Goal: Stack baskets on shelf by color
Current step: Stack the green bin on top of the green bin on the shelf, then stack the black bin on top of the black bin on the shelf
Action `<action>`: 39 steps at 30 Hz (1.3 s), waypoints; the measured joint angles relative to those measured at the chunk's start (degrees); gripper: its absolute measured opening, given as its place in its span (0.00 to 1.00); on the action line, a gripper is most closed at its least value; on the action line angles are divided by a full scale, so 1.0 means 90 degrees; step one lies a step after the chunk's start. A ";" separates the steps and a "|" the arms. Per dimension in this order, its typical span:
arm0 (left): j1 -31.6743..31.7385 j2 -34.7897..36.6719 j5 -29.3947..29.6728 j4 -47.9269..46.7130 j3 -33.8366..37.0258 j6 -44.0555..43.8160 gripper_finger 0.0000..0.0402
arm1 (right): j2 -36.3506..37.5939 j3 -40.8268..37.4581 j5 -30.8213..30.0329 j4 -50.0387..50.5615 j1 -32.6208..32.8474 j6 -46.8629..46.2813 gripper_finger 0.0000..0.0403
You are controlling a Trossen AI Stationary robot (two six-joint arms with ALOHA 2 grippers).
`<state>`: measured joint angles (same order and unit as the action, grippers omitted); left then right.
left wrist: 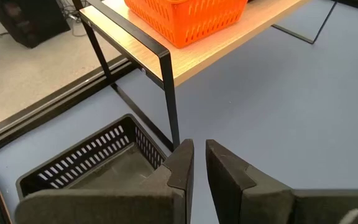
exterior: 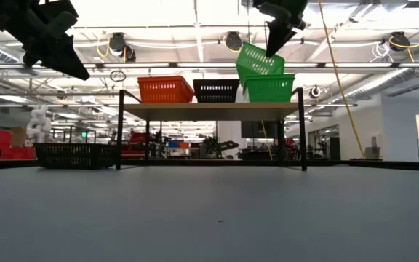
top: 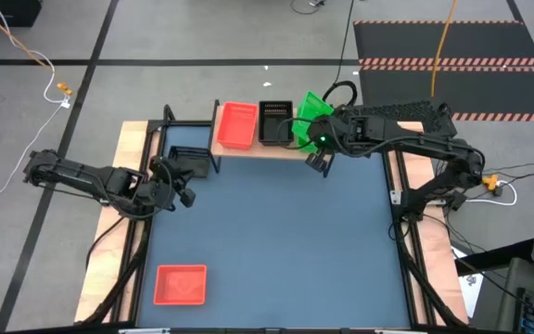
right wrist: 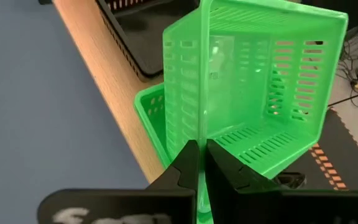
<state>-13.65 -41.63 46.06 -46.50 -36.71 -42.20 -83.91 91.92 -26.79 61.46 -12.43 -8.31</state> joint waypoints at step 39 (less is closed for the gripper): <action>0.0001 0.0000 -0.0015 -0.0002 0.0000 0.0032 0.12 | 0.0079 0.0000 -0.0045 0.0387 -0.0106 0.0956 0.32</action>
<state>-13.63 -41.63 45.93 -46.52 -36.71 -41.91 -83.20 91.92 -27.19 64.95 -13.38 0.30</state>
